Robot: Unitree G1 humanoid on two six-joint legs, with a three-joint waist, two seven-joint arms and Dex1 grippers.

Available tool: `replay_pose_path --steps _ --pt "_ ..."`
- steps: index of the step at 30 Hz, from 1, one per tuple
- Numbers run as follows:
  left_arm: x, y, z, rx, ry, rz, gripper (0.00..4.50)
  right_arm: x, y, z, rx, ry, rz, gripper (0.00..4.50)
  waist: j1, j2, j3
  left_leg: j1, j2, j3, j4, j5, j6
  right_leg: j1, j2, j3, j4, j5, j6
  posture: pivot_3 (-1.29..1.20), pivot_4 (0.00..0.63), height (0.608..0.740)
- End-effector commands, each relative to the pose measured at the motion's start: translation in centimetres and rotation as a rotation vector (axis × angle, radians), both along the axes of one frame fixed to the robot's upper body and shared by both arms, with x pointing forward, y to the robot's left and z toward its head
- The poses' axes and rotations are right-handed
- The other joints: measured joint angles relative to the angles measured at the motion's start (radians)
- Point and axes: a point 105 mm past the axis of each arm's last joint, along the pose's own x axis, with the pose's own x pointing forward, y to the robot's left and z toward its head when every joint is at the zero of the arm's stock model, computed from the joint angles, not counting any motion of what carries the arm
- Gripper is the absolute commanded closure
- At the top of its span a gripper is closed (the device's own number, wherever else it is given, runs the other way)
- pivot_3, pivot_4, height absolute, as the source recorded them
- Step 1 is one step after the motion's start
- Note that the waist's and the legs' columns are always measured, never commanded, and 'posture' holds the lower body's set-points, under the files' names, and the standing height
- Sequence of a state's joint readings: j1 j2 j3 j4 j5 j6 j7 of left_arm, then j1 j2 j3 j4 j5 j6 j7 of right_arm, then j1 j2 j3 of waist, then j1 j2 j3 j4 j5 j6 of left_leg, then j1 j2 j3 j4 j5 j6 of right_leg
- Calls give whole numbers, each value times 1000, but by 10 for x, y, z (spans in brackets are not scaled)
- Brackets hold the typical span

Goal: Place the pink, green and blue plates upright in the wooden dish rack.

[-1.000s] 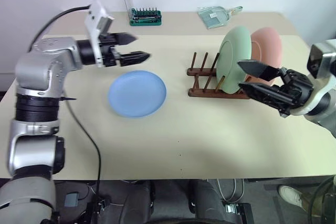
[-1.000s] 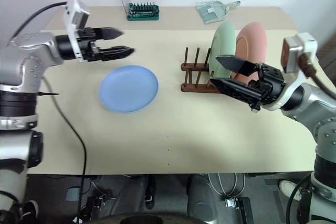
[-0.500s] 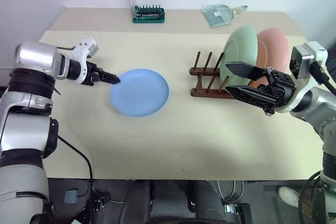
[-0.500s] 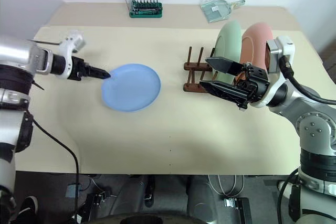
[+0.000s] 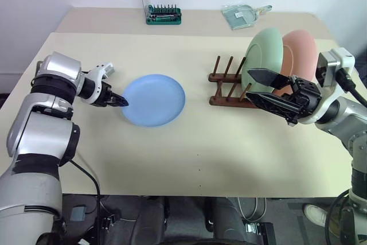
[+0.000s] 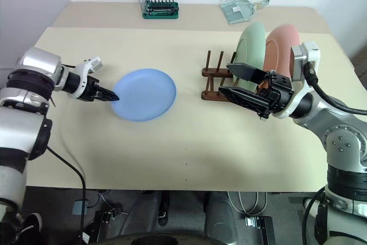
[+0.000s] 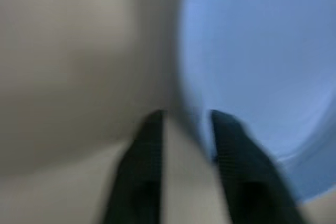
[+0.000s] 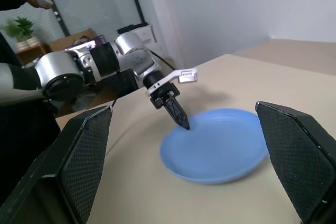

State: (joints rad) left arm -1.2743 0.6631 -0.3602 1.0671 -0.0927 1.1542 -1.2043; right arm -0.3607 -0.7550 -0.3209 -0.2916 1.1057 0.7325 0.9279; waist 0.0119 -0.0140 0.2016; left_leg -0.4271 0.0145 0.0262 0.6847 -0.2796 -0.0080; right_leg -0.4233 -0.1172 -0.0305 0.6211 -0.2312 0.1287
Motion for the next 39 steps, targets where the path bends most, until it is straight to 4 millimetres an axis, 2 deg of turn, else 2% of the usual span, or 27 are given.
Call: replay_pose_path --steps 1,7,9,11,12,14,15,17,19,21,24,29,34,39 --pt "2 -2 9 -26 -15 19 4473 -7 -1 10 10 -46 -1 0 -1 0 0 0 0 0 0 0 0 0 0 0 0 0 0 0 150 740" --pt "11 5 29 -75 -108 93 4473 -5 0 8 12 -38 -3 0 -2 0 0 0 0 0 0 0 0 -1 0 0 2 0 0 0 150 740" --pt "20 16 53 -142 -215 191 4473 -5 1 9 12 -40 -2 0 -2 -1 0 0 0 0 0 0 0 -1 0 0 6 0 0 0 150 740" --pt "27 21 84 -287 -342 269 4473 -6 4 14 42 -42 21 0 -3 -1 1 0 0 0 1 0 0 -2 0 0 6 0 0 0 150 740" --pt "29 22 93 -338 -376 292 4473 -7 5 17 62 -40 35 0 -4 -1 1 0 0 0 1 0 0 -2 0 0 7 0 0 0 150 740" --pt "38 14 120 -494 -525 304 4473 3 21 21 60 -104 1 0 -4 -1 0 0 0 0 1 0 0 -2 0 0 7 0 0 0 150 740" --pt "40 12 128 -556 -562 328 4473 7 27 22 56 -124 -13 0 -5 -1 0 1 0 0 1 0 -1 -2 -1 0 8 0 0 0 150 740" --pt "44 11 136 -646 -597 383 4473 13 36 23 36 -159 -31 0 0 -1 0 1 0 0 1 2 -4 -2 -1 0 8 0 0 0 150 740" --pt "46 2 141 -649 -669 380 4473 19 41 31 33 -242 -61 0 0 -2 0 1 0 -1 1 3 -5 -2 -1 -1 9 0 0 0 150 740" --pt "49 -7 154 -757 -733 443 4473 30 54 37 -133 -486 -149 0 -1 -2 0 1 0 -1 1 4 -8 -2 -1 0 10 0 0 0 150 740" --pt "47 -20 154 -845 -751 507 4473 42 72 31 -444 -869 -230 0 -2 -2 0 0 0 -1 2 6 -10 -3 -1 0 10 0 0 0 150 740" --pt "29 -45 146 -996 -704 555 4473 53 87 34 -675 -1293 -334 0 -14 -2 0 0 0 0 0 7 -13 -4 -1 1 9 0 0 0 150 740" --pt "8 -71 142 -939 -670 487 4473 70 77 37 -815 -1473 -454 0 -23 -2 0 1 0 0 0 9 -15 -4 -1 1 9 0 0 0 150 740" --pt "-9 -99 143 -906 -678 421 4473 77 78 34 -842 -1525 -480 0 -20 -2 0 1 0 0 0 9 -16 -3 -1 1 8 0 0 0 150 740"
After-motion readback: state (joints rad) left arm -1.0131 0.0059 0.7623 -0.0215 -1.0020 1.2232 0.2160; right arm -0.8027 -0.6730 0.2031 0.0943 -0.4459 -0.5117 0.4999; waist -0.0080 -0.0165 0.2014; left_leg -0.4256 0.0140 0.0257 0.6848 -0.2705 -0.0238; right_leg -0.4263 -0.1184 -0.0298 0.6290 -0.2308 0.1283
